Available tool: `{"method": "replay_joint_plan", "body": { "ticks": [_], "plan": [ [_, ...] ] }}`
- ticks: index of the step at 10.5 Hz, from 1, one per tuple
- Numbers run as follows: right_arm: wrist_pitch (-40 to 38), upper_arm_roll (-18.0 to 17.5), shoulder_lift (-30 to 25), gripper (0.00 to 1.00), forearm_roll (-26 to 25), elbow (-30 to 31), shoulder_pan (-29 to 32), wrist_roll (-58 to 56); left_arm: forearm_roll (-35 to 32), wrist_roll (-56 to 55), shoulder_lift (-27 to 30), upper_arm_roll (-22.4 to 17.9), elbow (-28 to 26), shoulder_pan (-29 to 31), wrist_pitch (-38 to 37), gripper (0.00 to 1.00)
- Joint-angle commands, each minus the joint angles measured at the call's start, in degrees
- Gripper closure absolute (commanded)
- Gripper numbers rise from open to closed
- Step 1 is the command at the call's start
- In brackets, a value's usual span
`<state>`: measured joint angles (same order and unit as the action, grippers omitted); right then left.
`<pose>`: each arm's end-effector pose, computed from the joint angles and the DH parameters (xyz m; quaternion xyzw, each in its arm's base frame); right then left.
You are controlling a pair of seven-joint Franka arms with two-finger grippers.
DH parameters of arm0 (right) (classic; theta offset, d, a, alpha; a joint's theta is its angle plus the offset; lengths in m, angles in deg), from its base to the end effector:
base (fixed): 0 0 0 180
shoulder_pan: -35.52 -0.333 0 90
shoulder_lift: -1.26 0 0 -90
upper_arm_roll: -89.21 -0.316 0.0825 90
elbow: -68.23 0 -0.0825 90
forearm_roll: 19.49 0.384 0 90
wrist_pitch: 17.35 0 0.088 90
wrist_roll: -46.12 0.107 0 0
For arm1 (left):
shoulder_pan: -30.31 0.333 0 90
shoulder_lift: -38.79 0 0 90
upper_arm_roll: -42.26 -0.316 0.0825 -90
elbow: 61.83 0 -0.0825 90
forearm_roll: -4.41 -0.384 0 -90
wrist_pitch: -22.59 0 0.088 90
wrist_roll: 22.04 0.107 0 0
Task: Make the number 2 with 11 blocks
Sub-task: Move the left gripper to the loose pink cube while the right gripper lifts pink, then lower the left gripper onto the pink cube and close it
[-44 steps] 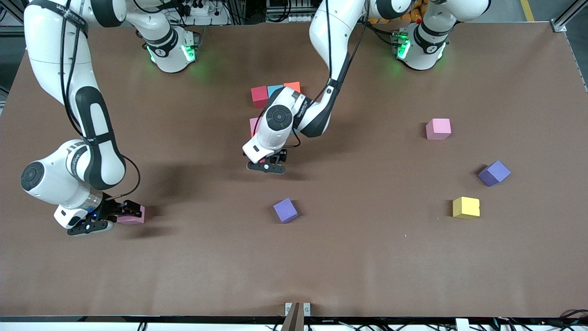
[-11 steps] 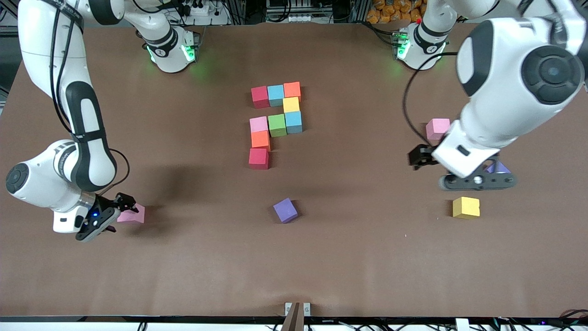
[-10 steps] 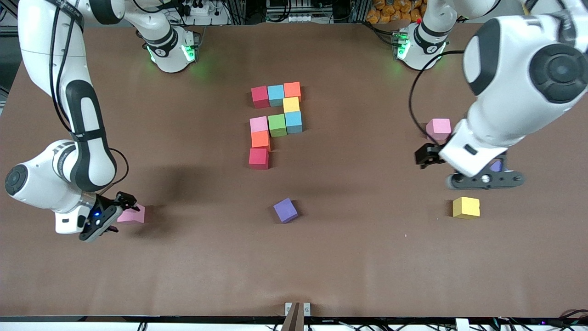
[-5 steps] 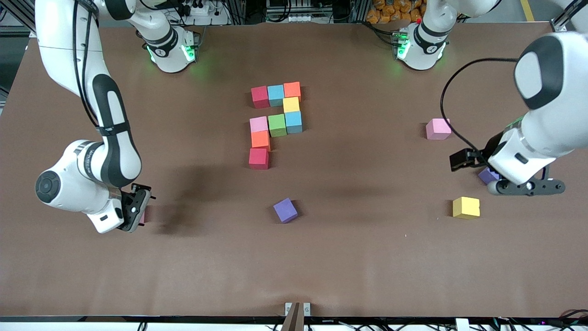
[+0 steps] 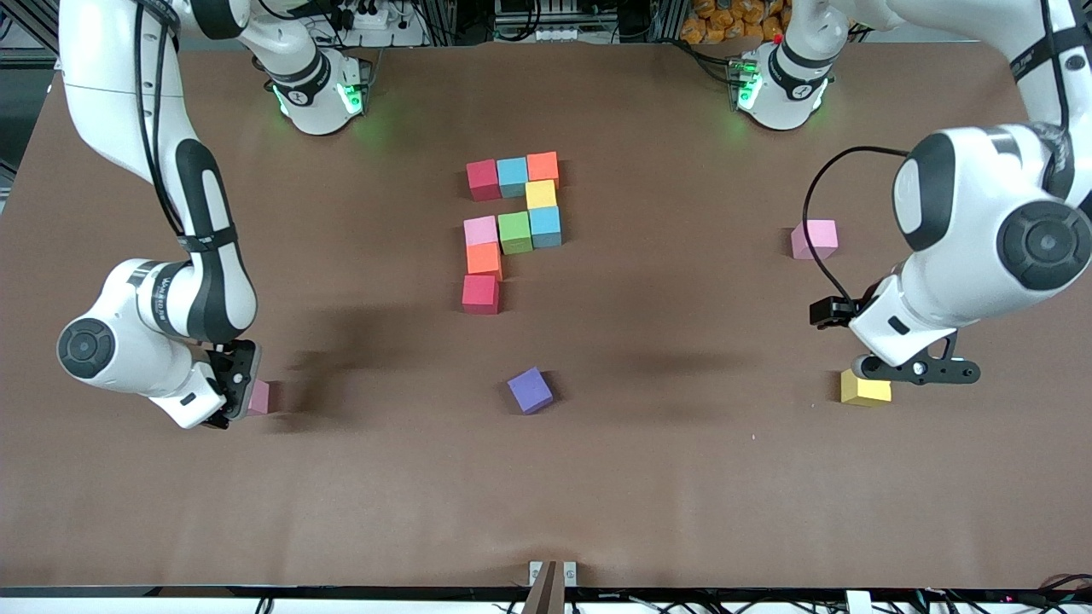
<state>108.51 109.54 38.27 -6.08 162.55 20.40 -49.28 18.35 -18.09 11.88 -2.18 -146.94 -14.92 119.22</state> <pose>0.6794 -0.0254 0.2507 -0.7340 -0.6785 0.0256 0.0100 0.6435 -0.1100 0.4519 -0.9962 0.0355 0.0681 0.0413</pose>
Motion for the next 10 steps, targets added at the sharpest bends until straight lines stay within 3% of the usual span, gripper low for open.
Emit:
{"method": "replay_joint_plan", "body": {
  "ticks": [1,3,6,10],
  "plan": [
    [0.43,-0.02,0.08,0.00,-1.02,0.42,0.80,-4.52,-2.24,0.18,8.42,1.55,-12.66,-0.38,7.58,0.00],
    [0.78,-0.20,0.87,0.00,-0.75,0.60,1.85,-6.37,-7.41,-0.17,12.13,1.82,-17.52,-0.38,8.31,0.00],
    [0.79,-0.29,1.75,0.00,-0.58,0.77,1.94,-6.91,-9.54,-0.26,13.81,1.82,-20.70,1.02,9.10,0.00],
    [3.42,-0.81,2.80,0.00,-0.31,0.69,1.68,-6.65,-12.71,-0.18,19.96,2.34,-32.55,2.16,19.64,0.00]
  ]
}}
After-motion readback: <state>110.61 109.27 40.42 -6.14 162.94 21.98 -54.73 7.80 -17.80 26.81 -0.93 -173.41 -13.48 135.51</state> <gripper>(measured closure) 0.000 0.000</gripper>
